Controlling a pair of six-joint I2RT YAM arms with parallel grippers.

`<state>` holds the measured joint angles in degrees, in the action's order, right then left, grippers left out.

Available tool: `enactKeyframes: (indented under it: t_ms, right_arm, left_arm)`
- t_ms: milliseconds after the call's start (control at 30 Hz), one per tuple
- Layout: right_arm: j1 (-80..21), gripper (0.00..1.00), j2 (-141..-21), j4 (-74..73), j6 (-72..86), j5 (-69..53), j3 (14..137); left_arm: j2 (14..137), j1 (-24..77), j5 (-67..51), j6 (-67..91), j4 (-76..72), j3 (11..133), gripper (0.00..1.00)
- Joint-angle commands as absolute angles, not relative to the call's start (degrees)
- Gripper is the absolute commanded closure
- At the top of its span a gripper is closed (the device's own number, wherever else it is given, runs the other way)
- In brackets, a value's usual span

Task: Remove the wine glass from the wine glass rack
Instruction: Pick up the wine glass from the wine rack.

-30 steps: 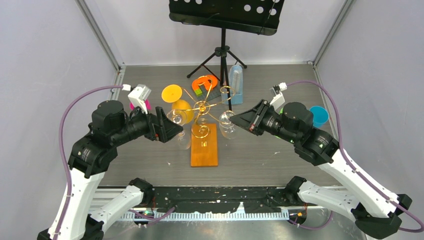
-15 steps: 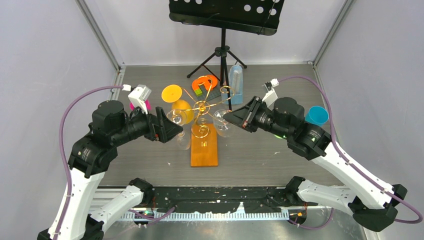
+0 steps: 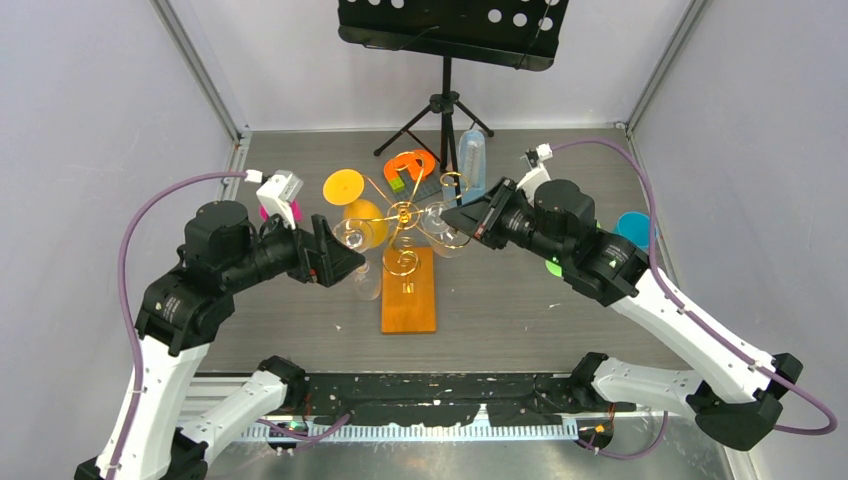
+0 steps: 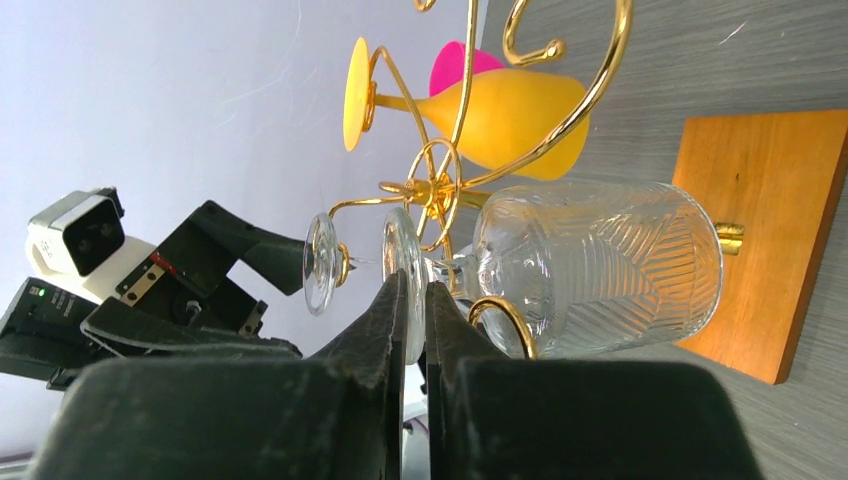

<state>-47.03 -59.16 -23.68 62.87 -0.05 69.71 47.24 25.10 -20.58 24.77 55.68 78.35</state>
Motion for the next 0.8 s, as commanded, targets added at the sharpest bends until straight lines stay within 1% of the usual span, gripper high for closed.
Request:
enactKeyframes:
  t_ms: [0, 200, 500, 767]
  right_arm:
    - [-45.2, 0.94, -57.91, -16.97, 62.34, 2.38, 73.39]
    - [-41.94, 0.94, -56.16, -16.96, 62.34, 1.72, 71.53]
    - [-36.53, 0.94, -48.37, -17.82, 62.3, 0.82, 66.21]
    - [-35.7, 0.94, -41.7, -20.99, 59.84, -0.27, 62.99]
  left_arm:
    - [47.2, 24.81, -19.99, 23.12, 55.9, 80.42, 0.12]
    - [47.18, 24.71, -20.04, 23.2, 56.07, 80.97, 0.11]
    - [47.35, 24.7, -20.23, 23.55, 56.83, 82.3, 0.09]
    - [47.14, 24.7, -21.8, 23.33, 58.58, 83.95, 0.07]
